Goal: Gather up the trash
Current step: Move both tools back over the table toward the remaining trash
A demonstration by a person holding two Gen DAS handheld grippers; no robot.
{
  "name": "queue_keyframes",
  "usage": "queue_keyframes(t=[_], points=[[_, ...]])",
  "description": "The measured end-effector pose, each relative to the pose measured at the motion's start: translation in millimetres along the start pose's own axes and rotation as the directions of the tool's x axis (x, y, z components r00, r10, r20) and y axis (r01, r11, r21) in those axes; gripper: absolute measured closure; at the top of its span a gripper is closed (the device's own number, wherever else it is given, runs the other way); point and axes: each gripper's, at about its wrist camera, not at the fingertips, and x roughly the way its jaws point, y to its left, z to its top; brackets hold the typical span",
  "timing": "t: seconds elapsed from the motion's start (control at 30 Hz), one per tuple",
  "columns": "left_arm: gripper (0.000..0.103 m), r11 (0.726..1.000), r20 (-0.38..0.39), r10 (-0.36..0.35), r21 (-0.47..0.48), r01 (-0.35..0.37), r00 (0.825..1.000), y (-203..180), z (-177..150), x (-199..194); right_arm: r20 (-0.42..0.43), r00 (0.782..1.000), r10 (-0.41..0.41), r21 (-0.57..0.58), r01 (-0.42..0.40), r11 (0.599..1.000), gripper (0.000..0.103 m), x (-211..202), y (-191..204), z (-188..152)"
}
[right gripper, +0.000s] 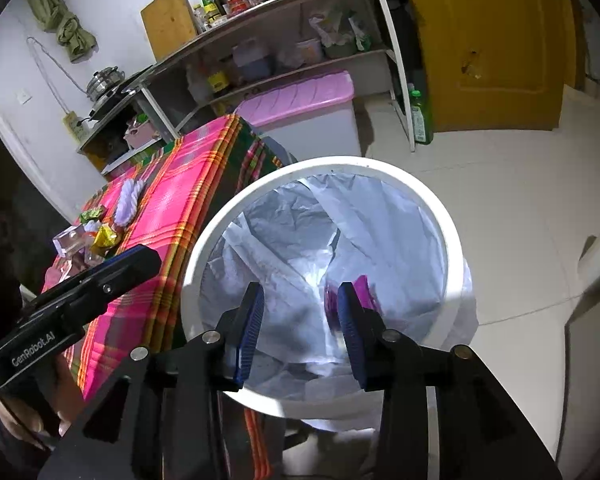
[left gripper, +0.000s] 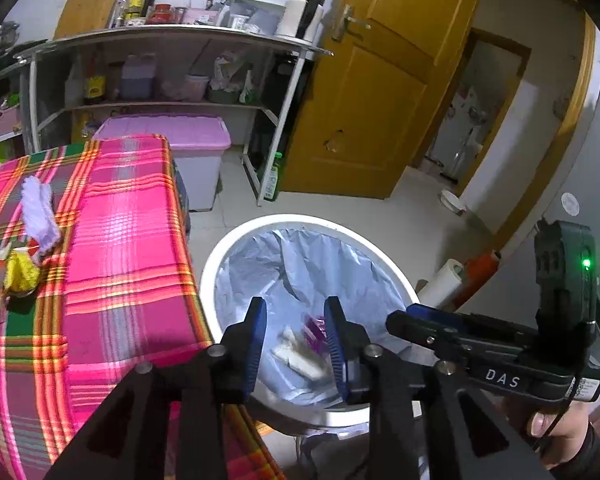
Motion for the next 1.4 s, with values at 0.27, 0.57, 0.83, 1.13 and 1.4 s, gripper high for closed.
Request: queue_keyframes(t=[0.27, 0.57, 0.83, 1.13, 1.4], points=[[0.074, 0.997, 0.069, 0.066, -0.031, -0.064, 0.995, 10, -10, -42, 0.064, 0.998, 0.012, -0.081, -0.007, 0.997, 0.064, -30, 32, -5], [0.074, 0.986, 0.114, 0.161, -0.05, -0.156, 0.98, 22, -29, -93, 0.095, 0.993, 0.065, -0.177, -0.047, 0.983, 0.064, -55, 78, -11], [0.074, 0.972, 0.154, 0.23, -0.081, -0.22, 0.961, 39, -44, -133, 0.098, 0.989, 0.112, -0.26, -0.083, 0.962, 0.064, -57, 119, -15], [0.074, 0.951, 0.177, 0.303, -0.12, -0.285, 0.936, 59, -58, -163, 0.103, 0.983, 0.152, -0.338, -0.11, 0.935, 0.064, -50, 153, -19], [0.074, 0.919, 0.183, 0.382, -0.175, -0.352, 0.906, 87, -65, -181, 0.087, 0.974, 0.208, -0.404, -0.157, 0.901, 0.049, -32, 178, -23]])
